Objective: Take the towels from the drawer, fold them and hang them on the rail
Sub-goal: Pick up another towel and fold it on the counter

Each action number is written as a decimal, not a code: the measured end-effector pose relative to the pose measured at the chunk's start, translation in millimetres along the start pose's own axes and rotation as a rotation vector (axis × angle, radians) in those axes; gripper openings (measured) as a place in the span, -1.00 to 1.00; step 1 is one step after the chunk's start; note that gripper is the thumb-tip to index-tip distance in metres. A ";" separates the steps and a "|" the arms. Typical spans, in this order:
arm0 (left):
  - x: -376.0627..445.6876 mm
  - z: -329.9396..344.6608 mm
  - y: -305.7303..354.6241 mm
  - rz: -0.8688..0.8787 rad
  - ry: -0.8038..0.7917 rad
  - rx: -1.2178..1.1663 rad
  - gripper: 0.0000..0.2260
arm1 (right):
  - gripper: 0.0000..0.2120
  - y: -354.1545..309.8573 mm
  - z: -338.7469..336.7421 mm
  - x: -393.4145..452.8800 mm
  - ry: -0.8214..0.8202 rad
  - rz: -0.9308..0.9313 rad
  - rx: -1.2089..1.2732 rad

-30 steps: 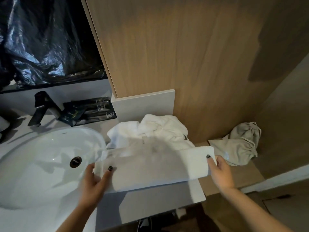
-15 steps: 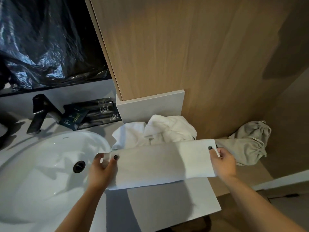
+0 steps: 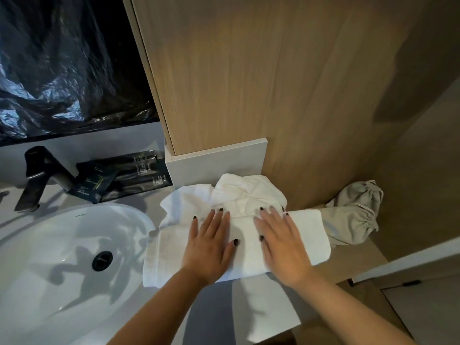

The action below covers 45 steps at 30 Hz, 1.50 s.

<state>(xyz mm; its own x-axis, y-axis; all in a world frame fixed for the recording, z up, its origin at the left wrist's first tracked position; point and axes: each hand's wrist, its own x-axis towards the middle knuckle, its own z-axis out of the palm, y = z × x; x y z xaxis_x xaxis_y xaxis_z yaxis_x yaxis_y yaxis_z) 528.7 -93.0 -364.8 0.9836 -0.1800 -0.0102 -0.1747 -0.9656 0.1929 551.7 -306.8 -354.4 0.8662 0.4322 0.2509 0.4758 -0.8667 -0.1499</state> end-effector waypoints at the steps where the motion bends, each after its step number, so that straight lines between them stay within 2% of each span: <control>1: 2.0 3.5 -2.2 0.008 0.000 0.007 -0.34 | -0.52 -9.2 5.4 -2.2 -0.072 -0.054 -0.034; 3: 1.2 7.8 -8.5 0.038 0.004 0.008 -0.35 | -0.48 -12.5 13.5 -7.3 -0.173 -0.016 -0.036; 6: -1.5 9.2 -18.1 0.053 0.003 -0.057 -0.36 | -0.42 5.6 19.5 -15.8 -0.214 0.091 -0.011; 10: -0.3 2.9 -20.1 0.065 0.042 -0.104 -0.37 | -0.39 34.2 18.6 -33.0 -0.211 0.415 0.016; 12: 0.0 0.4 -17.1 0.069 0.091 -0.099 -0.40 | -0.40 46.6 16.5 -43.4 -0.219 0.566 0.124; 14: 5.3 -2.0 -14.9 0.035 0.084 -0.080 -0.37 | -0.46 51.1 12.9 -46.4 -0.173 0.736 0.386; 18: 36.8 -9.2 -11.1 -0.020 -0.072 0.008 -0.32 | -0.43 48.2 3.7 -33.6 0.108 1.170 1.137; 19: 45.7 -10.3 -9.7 -0.015 -0.103 -0.003 -0.34 | -0.46 47.8 2.2 -34.0 0.113 1.292 1.287; 21: 63.4 -13.8 -5.4 -0.022 -0.234 -0.065 -0.31 | -0.57 47.6 0.6 -37.9 0.054 1.387 1.482; 23: 76.7 -18.4 0.6 -0.043 -0.361 -0.130 -0.26 | -0.66 52.3 0.4 -43.3 0.100 1.393 1.581; 26: 85.5 -25.8 7.2 -0.031 -0.459 -0.201 -0.24 | -0.67 53.9 -9.4 -43.4 0.226 1.409 1.741; 30: 77.8 -37.3 8.6 0.020 -0.453 -0.234 -0.49 | -0.49 48.8 -29.8 -42.4 0.403 1.370 1.687; 32: 72.8 -45.9 8.0 0.032 -0.439 -0.277 -0.48 | -0.46 46.0 -49.7 -38.0 0.435 1.258 1.624; 34: 68.8 -55.2 8.6 0.032 -0.427 -0.359 -0.41 | -0.45 41.3 -75.5 -31.8 0.391 1.114 1.567; 37: 62.7 -75.9 17.8 -0.025 -0.470 -0.591 -0.38 | -0.45 34.1 -109.9 -21.9 0.291 0.862 1.479; 40: 57.1 -96.2 34.8 -0.059 -0.472 -0.856 -0.19 | -0.56 23.0 -143.6 -11.4 0.298 0.610 1.452; 43: 48.7 -119.8 53.9 -0.038 -0.415 -1.150 -0.28 | -0.60 16.4 -181.2 -4.3 0.358 0.383 1.353; 45: 40.9 -135.5 69.3 -0.022 -0.342 -1.226 -0.31 | -0.67 18.0 -207.8 -3.2 0.403 0.243 1.228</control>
<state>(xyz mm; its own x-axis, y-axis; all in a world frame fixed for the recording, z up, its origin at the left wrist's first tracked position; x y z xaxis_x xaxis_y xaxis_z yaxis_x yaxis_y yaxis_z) 562.8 -141.7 -218.9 0.8922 -0.3816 -0.2414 0.1770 -0.1962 0.9645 525.8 -375.6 -159.2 0.9446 0.0087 0.3282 0.3283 -0.0295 -0.9441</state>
